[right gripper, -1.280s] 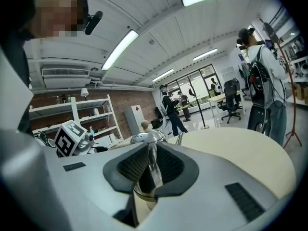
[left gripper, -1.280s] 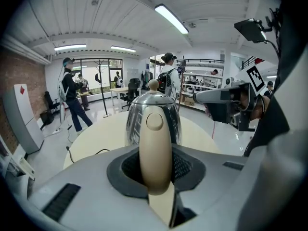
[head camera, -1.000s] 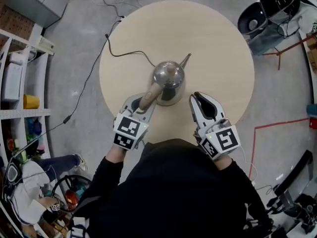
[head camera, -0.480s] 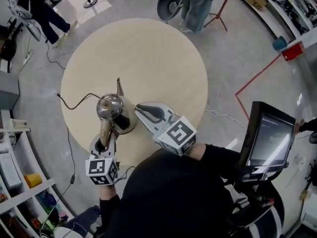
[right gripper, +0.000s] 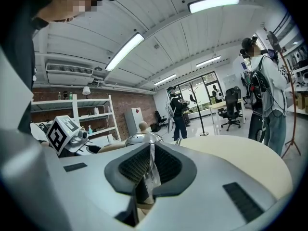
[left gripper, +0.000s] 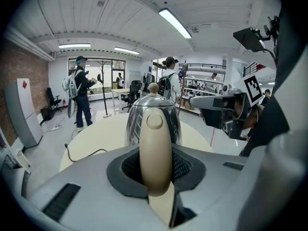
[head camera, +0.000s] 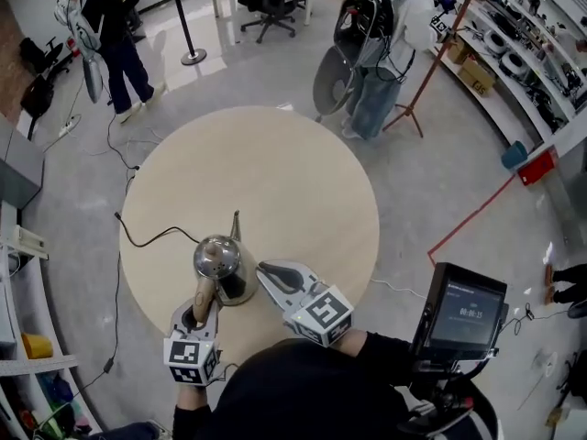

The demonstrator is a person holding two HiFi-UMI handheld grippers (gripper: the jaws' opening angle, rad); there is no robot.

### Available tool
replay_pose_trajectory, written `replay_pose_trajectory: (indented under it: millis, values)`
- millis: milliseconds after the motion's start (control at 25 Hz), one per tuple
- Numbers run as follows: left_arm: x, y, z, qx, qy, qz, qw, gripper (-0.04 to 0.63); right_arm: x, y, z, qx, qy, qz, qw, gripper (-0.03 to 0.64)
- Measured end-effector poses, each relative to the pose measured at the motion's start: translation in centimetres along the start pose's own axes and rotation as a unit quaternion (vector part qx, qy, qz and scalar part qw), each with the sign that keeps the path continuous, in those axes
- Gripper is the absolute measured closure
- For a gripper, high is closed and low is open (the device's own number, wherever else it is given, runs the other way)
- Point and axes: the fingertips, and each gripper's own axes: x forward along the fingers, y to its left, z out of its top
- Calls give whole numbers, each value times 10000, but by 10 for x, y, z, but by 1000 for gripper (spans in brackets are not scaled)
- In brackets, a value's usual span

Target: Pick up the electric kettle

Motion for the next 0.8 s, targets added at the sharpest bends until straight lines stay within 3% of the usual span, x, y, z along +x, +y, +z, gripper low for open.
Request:
replay_pose_trajectory:
  millis: [800]
  values:
    - [0, 5, -1, -168, -133, 185, 9996, 509, -2, -9, -20, 221, 246, 6, 9995, 579]
